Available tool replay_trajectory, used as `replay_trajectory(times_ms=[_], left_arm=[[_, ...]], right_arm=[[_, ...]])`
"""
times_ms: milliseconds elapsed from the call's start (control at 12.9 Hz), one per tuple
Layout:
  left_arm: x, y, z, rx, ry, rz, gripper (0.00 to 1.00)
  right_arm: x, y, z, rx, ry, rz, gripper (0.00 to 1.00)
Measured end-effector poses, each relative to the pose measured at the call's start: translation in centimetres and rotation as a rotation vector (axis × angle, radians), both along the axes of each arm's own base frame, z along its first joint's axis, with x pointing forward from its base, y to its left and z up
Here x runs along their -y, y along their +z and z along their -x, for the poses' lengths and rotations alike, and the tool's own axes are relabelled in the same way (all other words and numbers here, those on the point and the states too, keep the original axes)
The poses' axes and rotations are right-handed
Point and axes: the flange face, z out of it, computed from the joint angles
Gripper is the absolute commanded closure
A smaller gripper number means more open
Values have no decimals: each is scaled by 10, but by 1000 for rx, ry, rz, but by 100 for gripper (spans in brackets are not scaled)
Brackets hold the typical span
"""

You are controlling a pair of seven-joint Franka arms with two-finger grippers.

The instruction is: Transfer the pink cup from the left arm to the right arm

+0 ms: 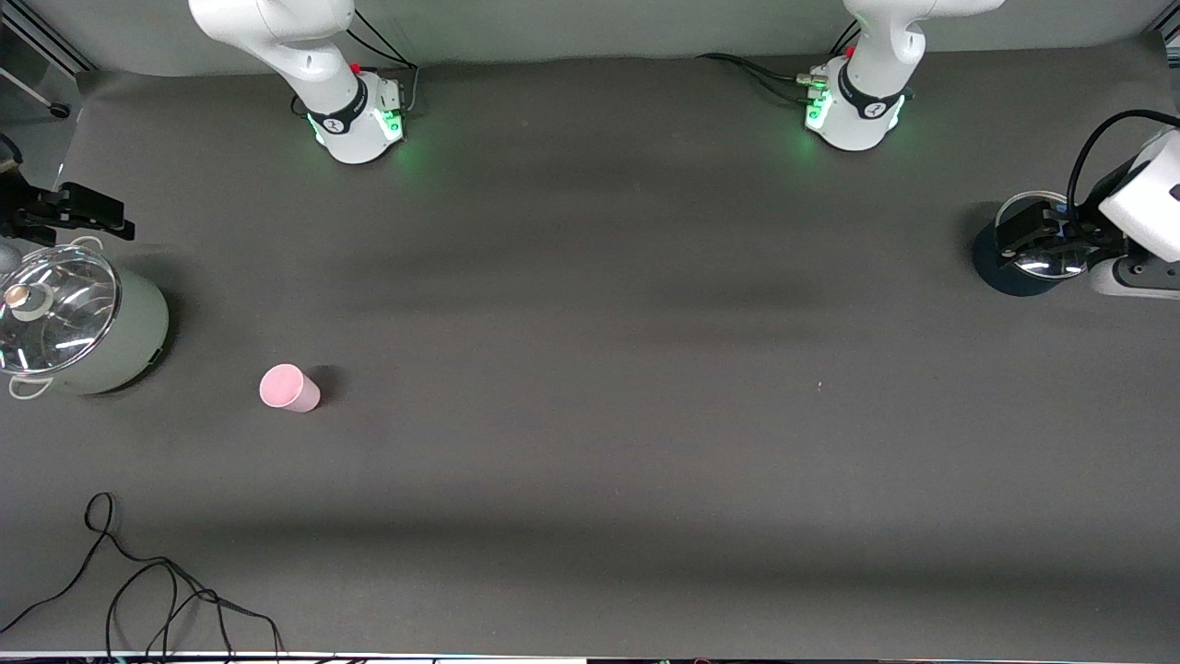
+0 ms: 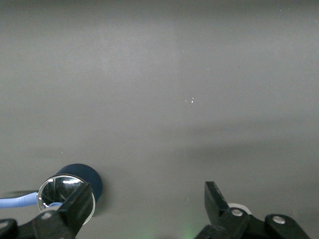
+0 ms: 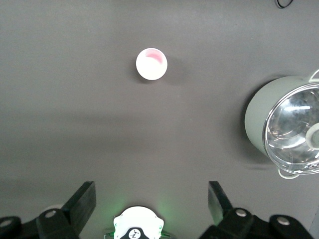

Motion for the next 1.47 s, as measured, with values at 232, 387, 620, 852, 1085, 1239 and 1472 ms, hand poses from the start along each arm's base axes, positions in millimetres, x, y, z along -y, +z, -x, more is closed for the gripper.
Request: replay_trajectory(times_ms=[232,387,620,852,1085,1239,1472], left_arm=[[0,-13,-7,-20,-4,0,0],[0,-18,-10,-24,-4,1,0],[0,-17,-11,-16,-4,1,0],[0,-16,-11,-12,-4,2,0],[1,-12,-11,-2,-5,3,0],[1,-10,-11,3,-5,4,0],[1,-9,-11,3,-5,4,0]], right_arm=[[-14,1,-3,13,14,3,0],[-15,3,-4,27,18,4,0],[-16,10,-3,44,18,4,0],[-18,16,-4,68,20,-8,0],[-17,18,-4,76,3,-66,0],[-14,18,-3,77,-4,-73,0],[-14,18,-3,77,-4,-75,0]])
